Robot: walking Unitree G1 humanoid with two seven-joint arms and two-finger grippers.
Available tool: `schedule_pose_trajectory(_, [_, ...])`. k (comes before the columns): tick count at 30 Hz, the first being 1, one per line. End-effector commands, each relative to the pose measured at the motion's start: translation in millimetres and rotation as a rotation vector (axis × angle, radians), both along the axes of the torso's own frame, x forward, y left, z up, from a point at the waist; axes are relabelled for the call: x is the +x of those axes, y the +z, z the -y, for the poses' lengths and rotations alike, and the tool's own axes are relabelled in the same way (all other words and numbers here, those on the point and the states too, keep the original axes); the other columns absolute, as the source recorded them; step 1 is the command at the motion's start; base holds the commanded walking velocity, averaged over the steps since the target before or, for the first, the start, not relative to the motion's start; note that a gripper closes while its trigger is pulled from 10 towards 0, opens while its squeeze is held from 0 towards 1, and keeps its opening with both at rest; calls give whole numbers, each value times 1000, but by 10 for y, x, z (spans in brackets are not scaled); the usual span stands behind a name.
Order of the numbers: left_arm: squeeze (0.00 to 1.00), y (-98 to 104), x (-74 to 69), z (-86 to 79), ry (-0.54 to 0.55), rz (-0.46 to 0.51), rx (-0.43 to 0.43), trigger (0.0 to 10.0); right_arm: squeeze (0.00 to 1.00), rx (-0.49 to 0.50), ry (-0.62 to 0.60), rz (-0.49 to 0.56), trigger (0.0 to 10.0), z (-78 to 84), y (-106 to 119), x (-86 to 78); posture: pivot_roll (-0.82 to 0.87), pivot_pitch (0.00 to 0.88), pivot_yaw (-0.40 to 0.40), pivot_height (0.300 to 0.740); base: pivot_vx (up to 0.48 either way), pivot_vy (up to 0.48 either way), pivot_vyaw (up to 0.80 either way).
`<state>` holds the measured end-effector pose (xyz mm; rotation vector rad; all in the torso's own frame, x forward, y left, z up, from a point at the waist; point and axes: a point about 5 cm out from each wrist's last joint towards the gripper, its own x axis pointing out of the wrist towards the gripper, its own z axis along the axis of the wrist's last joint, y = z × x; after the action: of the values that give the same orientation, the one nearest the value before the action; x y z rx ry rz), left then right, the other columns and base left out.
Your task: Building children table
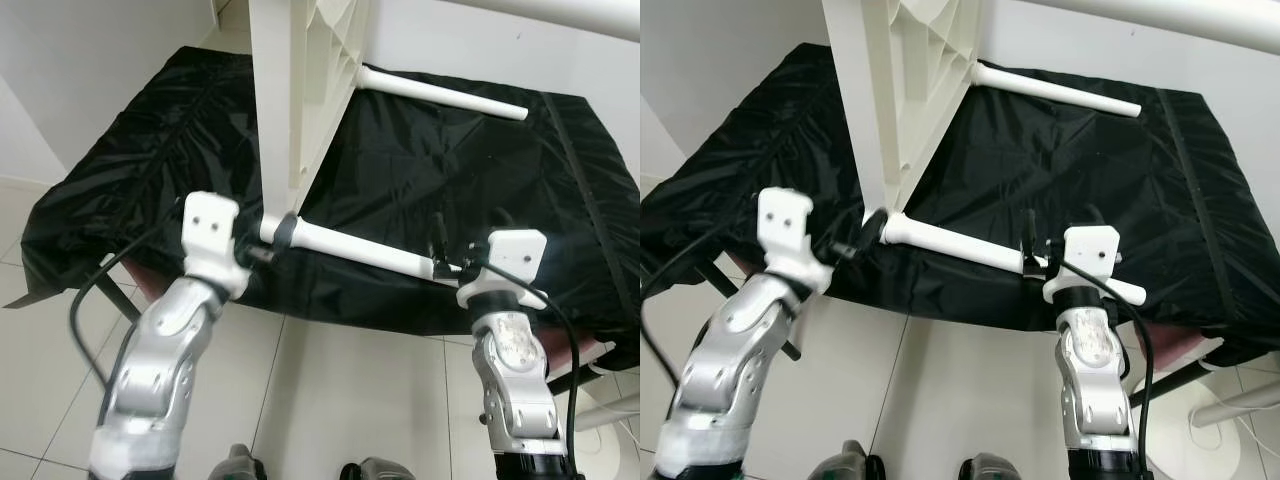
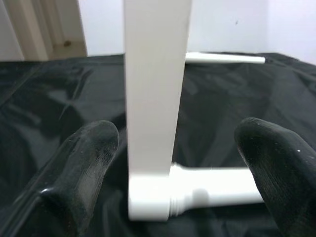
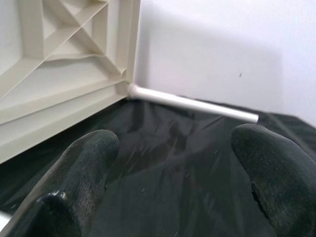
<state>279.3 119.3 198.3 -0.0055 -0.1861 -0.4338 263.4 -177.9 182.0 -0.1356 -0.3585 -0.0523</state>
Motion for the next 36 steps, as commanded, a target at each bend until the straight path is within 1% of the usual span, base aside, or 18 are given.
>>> schedule_pose_trajectory(1, [0, -66, 41, -86, 150, -42, -12, 10000, 0, -1, -18, -6, 10000, 32, -25, -1, -43, 61, 36, 740, 0, 0, 0])
schedule_pose_trajectory(3, [0, -33, 116, -103, 195, -47, -40, 10000, 0, -3, -26, -2, 10000, 56, -18, 7, -46, 56, 33, 740, 0, 0, 0])
schedule_pose_trajectory(4, [0, -33, 116, -103, 195, -47, -40, 10000, 0, -3, -26, -2, 10000, 56, -18, 7, -46, 56, 33, 740, 0, 0, 0])
schedule_pose_trajectory(5, [0, -13, 156, -95, 203, -43, -47, 10000, 0, -4, -29, -3, 10000, 64, -20, 11, -45, 55, 27, 740, 0, 0, 0])
schedule_pose_trajectory(7, [0, -13, 156, -95, 203, -43, -47, 10000, 0, -4, -29, -3, 10000, 64, -20, 11, -45, 55, 27, 740, 0, 0, 0])
schedule_pose_trajectory(8, [0, 13, 206, -90, 216, -44, -62, 10000, 0, -6, -29, -3, 10000, 64, -21, 15, -46, 53, 24, 740, 0, 0, 0])
schedule_pose_trajectory(11, [0, 54, 248, -74, 222, -30, -64, 10000, 0, -9, -27, -2, 10000, 61, -16, 19, -51, 54, 23, 740, 0, 0, 0])
schedule_pose_trajectory(12, [0, 96, 300, -59, 240, -17, -70, 10000, 0, -12, -27, 0, 10000, 64, -8, 25, -51, 57, 14, 740, 0, 0, 0])
schedule_pose_trajectory(13, [0, 96, 300, -59, 240, -17, -70, 10000, 0, -12, -27, 0, 10000, 64, -8, 25, -51, 57, 14, 740, 0, 0, 0])
schedule_pose_trajectory(15, [0, 153, 400, -27, 263, -6, -72, 10000, 0, -15, -26, 4, 10000, 65, 7, 36, -53, 61, 16, 740, 0, 0, 0])
schedule_pose_trajectory(18, [0, 178, 443, -3, 259, -2, -74, 10000, 0, -16, -23, 6, 10000, 60, 14, 39, -57, 69, 16, 740, 0, 0, 0])
schedule_pose_trajectory(19, [0, 218, 485, 40, 228, 6, -85, 10000, 0, -18, -15, 5, 10000, 41, 17, 36, -64, 77, 18, 740, 0, 0, 0])
schedule_pose_trajectory(24, [0, 254, 502, 75, 191, 17, -98, 10000, 0, -19, -9, 3, 10000, 24, 10, 26, -64, 77, 18, 740, 0, 0, 0])
schedule_pose_trajectory(25, [0, 247, 472, 110, 118, 6, -116, 10000, 0, -21, -10, -2, 10000, 25, -2, 8, -75, 89, 27, 740, 0, 0, 0])
schedule_pose_trajectory(26, [0, 247, 472, 110, 118, 6, -116, 10000, 0, -21, -10, -2, 10000, 25, -2, 8, -75, 89, 27, 740, 0, 0, 0])
schedule_pose_trajectory(27, [0, 239, 444, 132, 71, 7, -110, 10000, 0, -23, -14, -5, 10000, 32, -11, -5, -75, 89, 27, 740, 0, 0, 0])
schedule_pose_trajectory(29, [0, 212, 411, 137, 43, 6, -82, 10000, 0, -24, -19, -7, 10000, 43, -18, -21, -75, 89, 27, 740, 0, 0, 0])
schedule_pose_trajectory(36, [0, 150, 330, -47, 68, 7, -64, 10000, 0, -28, -24, -6, 10000, 59, -11, -25, -81, 88, 22, 740, 0, 0, 0])
